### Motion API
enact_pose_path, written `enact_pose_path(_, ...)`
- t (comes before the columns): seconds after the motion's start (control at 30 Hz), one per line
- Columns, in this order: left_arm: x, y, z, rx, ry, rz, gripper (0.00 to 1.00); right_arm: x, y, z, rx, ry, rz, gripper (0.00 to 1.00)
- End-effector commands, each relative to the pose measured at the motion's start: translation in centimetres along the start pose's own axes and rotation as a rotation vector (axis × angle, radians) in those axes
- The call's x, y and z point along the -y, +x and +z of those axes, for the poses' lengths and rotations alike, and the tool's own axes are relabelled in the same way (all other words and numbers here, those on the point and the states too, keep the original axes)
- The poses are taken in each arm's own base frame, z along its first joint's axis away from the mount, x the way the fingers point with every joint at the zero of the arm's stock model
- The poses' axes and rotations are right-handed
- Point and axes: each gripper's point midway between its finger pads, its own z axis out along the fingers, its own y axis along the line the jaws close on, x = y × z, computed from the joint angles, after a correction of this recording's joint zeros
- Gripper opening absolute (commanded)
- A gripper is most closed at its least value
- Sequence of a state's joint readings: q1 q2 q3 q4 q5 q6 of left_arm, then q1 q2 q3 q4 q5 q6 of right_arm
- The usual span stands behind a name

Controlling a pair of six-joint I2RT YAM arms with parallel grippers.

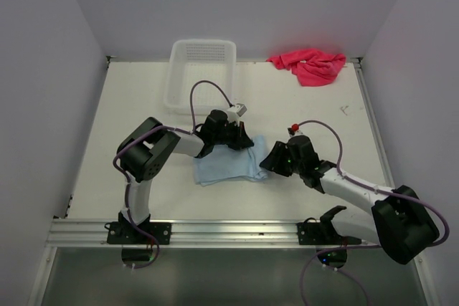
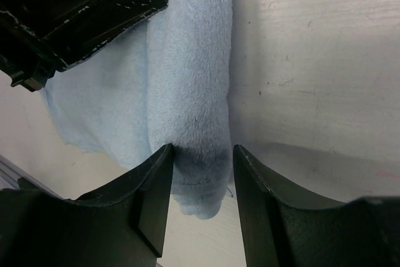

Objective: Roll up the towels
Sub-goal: Roll the towel

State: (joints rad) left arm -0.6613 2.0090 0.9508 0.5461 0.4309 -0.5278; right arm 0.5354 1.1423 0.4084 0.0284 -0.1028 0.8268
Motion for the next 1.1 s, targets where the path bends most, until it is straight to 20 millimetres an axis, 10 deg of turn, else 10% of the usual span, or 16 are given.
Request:
enact_pose_path(0.0, -3.9, 4.5, -0.7, -0.111, -0.126, -0.034, 0.0, -1.5, 0.2, 0.6, -0.014, -0.09, 0.024, 0.46)
enact_pose_path(0.4, -4.0, 5.0, -0.9, -0.099, -0.13, -0.058, 0.0, -0.7, 1.0, 2.0, -0.057, -0.065, -0.012, 0.47)
enact_pose_path(0.7, -4.3, 4.9, -1.0, -0.1, -0.148, -0.073, 0.0, 0.0, 0.0, 1.4, -0.034, -0.006, -0.122, 0.02)
enact_pose_path(1.07, -1.4, 1.2, -1.4, -0.059, -0.062, -0.136, 0.23, 1.8, -0.9, -0.2, 0.013, 0.183, -0.355, 0.0)
